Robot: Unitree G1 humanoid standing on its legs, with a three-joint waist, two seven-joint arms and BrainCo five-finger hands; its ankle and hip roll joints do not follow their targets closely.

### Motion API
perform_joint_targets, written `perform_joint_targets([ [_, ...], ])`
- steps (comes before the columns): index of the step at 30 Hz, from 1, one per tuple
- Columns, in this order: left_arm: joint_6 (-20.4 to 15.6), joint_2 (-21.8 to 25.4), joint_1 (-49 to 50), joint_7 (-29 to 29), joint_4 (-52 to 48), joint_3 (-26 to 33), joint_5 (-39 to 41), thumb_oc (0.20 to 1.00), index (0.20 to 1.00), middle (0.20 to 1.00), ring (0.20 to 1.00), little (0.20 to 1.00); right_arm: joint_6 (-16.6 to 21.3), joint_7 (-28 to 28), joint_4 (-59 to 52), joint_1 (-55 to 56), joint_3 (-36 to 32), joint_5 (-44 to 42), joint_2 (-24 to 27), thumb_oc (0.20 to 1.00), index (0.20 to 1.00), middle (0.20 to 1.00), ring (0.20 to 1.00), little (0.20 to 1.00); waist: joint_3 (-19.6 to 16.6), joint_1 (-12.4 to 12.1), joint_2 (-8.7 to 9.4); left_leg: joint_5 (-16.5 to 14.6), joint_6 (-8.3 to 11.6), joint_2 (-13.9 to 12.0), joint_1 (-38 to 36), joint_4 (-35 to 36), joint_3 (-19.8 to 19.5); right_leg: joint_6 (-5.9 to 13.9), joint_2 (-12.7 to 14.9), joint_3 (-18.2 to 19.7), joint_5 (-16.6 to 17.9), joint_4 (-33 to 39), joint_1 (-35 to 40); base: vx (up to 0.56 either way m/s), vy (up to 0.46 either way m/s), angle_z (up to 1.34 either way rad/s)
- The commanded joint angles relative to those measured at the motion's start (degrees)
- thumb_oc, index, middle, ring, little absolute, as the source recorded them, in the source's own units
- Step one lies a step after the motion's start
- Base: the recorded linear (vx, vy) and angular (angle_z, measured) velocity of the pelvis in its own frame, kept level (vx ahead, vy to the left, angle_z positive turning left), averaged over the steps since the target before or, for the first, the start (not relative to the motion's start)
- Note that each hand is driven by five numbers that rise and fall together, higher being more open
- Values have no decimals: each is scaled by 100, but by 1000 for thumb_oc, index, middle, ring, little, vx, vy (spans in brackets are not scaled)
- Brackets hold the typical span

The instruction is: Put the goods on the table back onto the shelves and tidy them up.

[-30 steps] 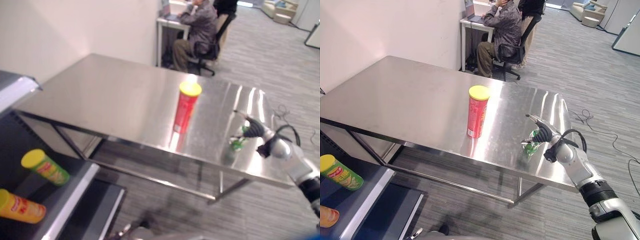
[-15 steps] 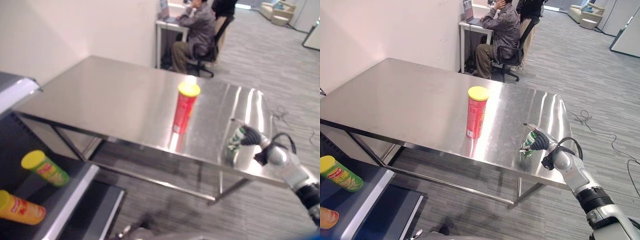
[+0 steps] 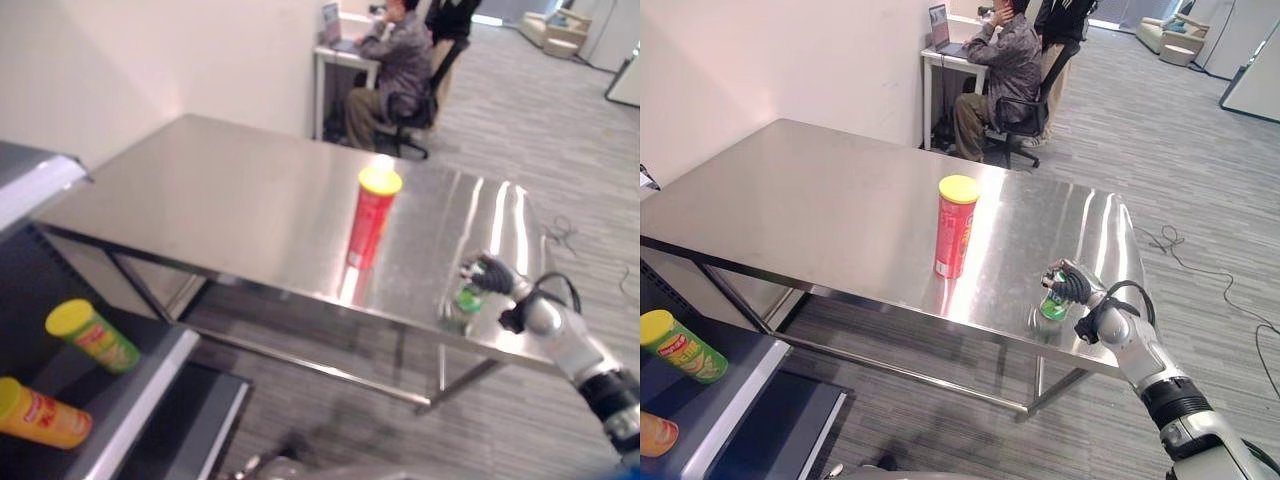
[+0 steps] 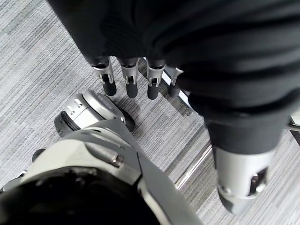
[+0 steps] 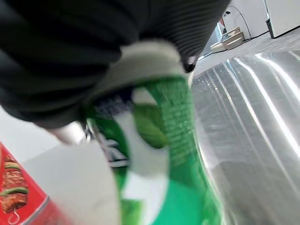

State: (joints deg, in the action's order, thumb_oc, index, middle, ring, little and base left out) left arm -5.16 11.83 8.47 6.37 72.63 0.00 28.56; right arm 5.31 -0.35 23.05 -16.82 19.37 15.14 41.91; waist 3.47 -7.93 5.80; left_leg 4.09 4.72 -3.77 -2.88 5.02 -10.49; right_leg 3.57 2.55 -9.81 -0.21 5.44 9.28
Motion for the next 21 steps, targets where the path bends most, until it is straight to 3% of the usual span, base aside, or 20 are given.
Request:
perform_joint_targets([
  [1, -163, -153, -362, -72, 360, -197, -54, 1000, 1000, 1000, 1000, 1000, 14, -276, -40, -49, -269, 144, 56, 200, 200, 200, 200, 200, -154, -237, -152, -567, -340, 175, -290, -2, -201, 86, -16, -64, -106, -44, -171, 0, 0, 0],
  [14, -180, -175, -351, -114, 291, -179, -105, 1000, 1000, 1000, 1000, 1000, 25, -505, -628, 118, -664, 272, 62, 200, 200, 200, 200, 200, -162, -239, -172, -578, -393, 235, -295, -2, -195, 132, 58, -97, -45, -44, -154, -6, 8, 0],
  [21, -176, -213, -306, -141, 213, -110, -161, 1000, 1000, 1000, 1000, 1000, -62, -674, -1285, 142, -967, 924, 225, 200, 200, 200, 200, 200, -197, -264, -223, -588, -474, 334, -284, -2, -174, 195, 177, -97, 49, -44, -226, -37, 53, -1],
])
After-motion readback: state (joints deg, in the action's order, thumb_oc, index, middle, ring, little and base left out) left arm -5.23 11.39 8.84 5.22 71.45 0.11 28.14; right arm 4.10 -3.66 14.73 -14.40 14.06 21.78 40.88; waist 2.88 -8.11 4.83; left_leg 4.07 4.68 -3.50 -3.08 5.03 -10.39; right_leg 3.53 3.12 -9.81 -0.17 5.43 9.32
